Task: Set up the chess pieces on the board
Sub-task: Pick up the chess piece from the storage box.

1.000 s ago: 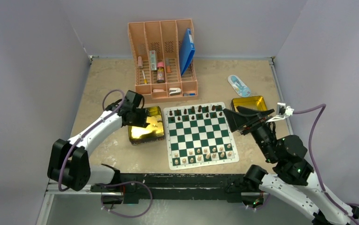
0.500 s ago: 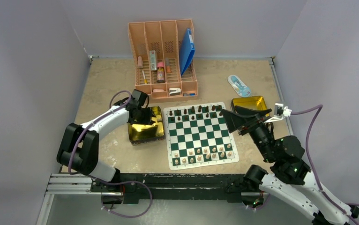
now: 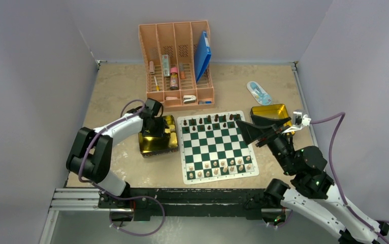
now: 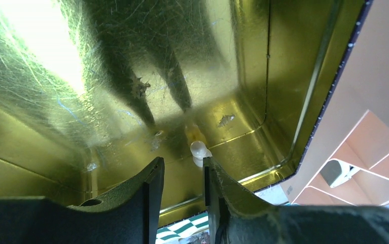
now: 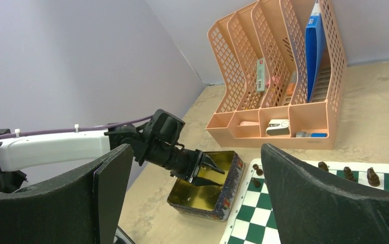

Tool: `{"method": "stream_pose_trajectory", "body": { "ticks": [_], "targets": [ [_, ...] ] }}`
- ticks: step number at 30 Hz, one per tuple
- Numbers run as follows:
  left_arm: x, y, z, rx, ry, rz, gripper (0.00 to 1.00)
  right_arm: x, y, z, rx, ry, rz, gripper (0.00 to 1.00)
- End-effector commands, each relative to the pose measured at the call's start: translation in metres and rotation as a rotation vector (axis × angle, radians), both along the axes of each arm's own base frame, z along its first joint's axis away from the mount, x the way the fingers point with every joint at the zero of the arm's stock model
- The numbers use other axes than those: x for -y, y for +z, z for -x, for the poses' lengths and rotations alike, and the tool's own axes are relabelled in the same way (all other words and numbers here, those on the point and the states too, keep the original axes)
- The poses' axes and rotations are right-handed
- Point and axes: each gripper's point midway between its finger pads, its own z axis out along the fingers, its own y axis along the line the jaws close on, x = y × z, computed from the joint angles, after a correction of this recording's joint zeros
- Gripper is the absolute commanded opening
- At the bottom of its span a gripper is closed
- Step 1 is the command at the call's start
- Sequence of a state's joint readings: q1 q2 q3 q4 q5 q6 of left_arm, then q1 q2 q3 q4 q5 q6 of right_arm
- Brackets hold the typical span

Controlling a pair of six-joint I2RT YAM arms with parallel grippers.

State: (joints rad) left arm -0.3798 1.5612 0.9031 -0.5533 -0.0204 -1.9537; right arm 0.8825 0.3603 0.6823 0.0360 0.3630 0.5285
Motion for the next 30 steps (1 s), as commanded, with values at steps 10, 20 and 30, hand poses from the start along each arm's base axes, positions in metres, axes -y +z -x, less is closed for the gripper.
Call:
{"method": "stream_pose_trajectory", "body": {
  "ticks": [10,20,30],
  "targets": [
    [-0.002,0.010,-0.024,0.082,0.034,-0.033,0.34,-0.010,0.022,0.006,0.070,0.058,-0.024,0.98],
    [0.010,0.006,-0.025,0.067,0.036,-0.025,0.33,-0.016,0.020,0.008,0.051,0.089,-0.025,0.98],
    [0.015,-0.001,-0.024,0.038,0.043,-0.044,0.33,-0.008,0.019,0.011,0.054,0.076,-0.034,0.98]
  ]
}}
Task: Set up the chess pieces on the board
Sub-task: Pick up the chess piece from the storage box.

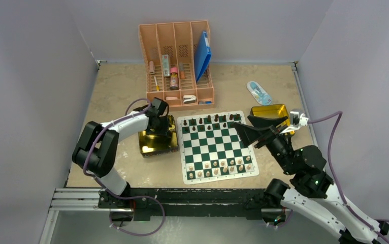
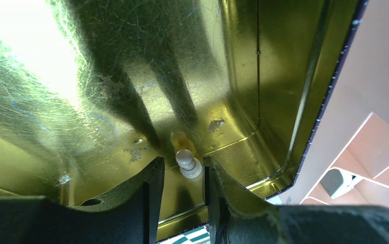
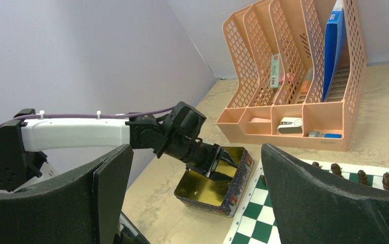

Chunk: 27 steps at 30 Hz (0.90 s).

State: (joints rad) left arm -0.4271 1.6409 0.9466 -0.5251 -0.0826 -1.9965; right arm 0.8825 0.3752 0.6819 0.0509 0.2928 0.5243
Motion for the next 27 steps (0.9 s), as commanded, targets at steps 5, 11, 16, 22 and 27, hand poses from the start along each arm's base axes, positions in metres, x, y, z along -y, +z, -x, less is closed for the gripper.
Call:
{"method": "stream_pose_trajectory", "body": {
  "ticks": [5,11,16,22,27],
  "targets": [
    [0.006,0.004,-0.013,0.025,0.017,-0.004,0.29,0.003,0.021,0.005,0.042,0.009,-0.050,0.98],
    [0.006,-0.005,-0.004,-0.005,0.035,-0.002,0.21,0.006,0.024,0.006,0.043,0.003,-0.053,0.98],
    [0.005,0.003,-0.007,0.025,0.031,-0.016,0.06,0.000,0.025,0.016,0.047,0.067,-0.051,0.99],
    [-0.007,0.019,-0.002,0.069,0.058,-0.037,0.00,-0.023,0.018,0.023,0.024,0.181,-0.005,0.99],
    [-0.021,0.042,0.001,0.146,0.019,-0.097,0.00,-0.035,-0.001,0.014,-0.043,0.184,0.017,0.99]
  ]
}}
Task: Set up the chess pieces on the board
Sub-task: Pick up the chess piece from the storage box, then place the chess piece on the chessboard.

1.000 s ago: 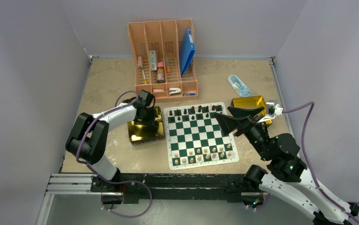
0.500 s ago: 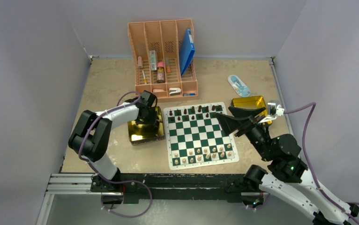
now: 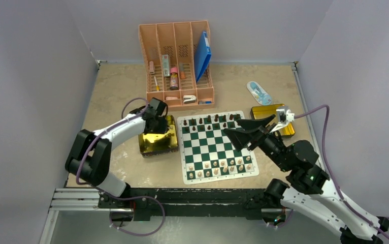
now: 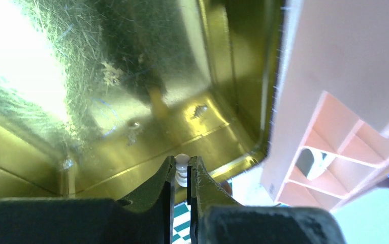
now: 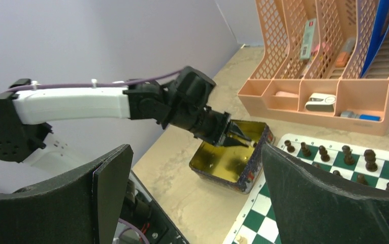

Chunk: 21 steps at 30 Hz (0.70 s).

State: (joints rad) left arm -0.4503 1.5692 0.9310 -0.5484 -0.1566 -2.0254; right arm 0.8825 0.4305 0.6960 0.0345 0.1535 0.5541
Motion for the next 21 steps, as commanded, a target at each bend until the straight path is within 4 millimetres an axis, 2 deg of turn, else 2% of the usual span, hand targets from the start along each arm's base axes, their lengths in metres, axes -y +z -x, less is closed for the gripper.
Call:
{"method": "stream_pose_trajectory", "body": {
  "ticks": [1,7,10,13,17,21],
  "targets": [
    [-0.016,0.029,0.001,0.096,-0.026,-0.073,0.00,-0.010,0.007,0.002,-0.009,0.040,-0.026,0.99],
    [-0.016,0.055,0.000,0.230,-0.225,-0.156,0.00,-0.023,-0.006,0.002,-0.035,0.087,-0.011,0.94],
    [-0.008,0.080,-0.008,0.392,-0.384,-0.192,0.00,-0.029,-0.018,0.001,-0.060,0.103,0.011,0.91],
    [0.009,0.113,-0.010,0.614,-0.558,-0.197,0.00,-0.032,-0.029,-0.001,-0.065,0.107,0.039,0.87],
    [0.024,0.158,0.004,0.898,-0.738,-0.221,0.00,-0.032,-0.045,-0.009,-0.065,0.075,0.084,0.82],
    [0.036,0.195,0.031,1.108,-0.913,-0.243,0.00,-0.035,-0.055,-0.019,-0.051,0.044,0.122,0.77]
  ]
}}
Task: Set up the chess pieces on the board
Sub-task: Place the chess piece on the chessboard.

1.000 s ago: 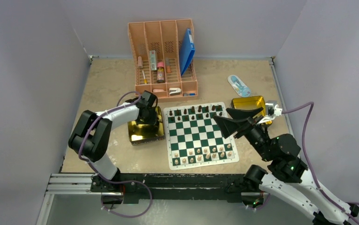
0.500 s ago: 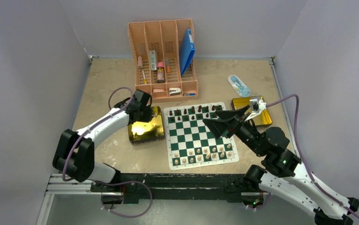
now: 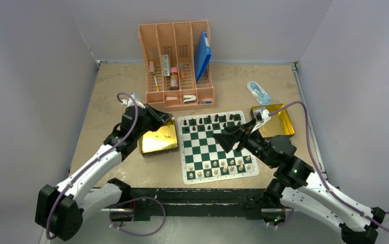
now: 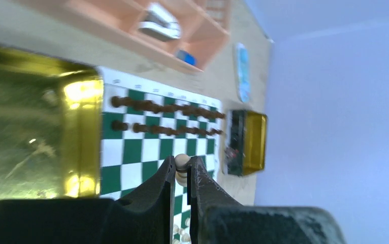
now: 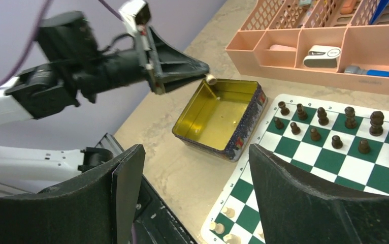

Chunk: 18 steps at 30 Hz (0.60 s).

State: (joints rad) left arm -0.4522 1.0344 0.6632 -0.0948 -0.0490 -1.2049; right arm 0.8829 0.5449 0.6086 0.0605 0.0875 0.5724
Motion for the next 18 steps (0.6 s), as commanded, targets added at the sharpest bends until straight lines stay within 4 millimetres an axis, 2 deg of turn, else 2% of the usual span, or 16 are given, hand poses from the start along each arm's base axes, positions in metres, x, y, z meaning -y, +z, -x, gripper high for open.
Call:
{"method": "stream_pose_trajectory", "body": {
  "ticks": [1,3,6,11,14,18],
  "targets": [
    [0.027,0.073,0.020,0.387,-0.294,-0.025,0.00,-0.006,0.009,-0.011,0.081,-0.015,0.002,0.74],
    [0.037,0.089,0.036,0.467,-0.396,-0.004,0.00,-0.015,0.009,-0.012,0.098,0.015,0.016,0.69],
    [0.053,0.112,0.056,0.574,-0.559,0.006,0.00,-0.030,0.011,-0.010,0.130,0.082,0.018,0.52],
    [0.075,0.132,0.075,0.666,-0.731,0.051,0.00,-0.040,0.014,-0.020,0.198,0.080,0.009,0.39],
    [0.095,0.138,0.087,0.689,-0.844,0.032,0.00,-0.047,0.014,-0.027,0.228,0.077,0.020,0.38],
    [0.113,0.142,0.101,0.740,-0.911,-0.005,0.00,-0.064,0.013,-0.031,0.230,0.122,0.034,0.47]
  ]
}}
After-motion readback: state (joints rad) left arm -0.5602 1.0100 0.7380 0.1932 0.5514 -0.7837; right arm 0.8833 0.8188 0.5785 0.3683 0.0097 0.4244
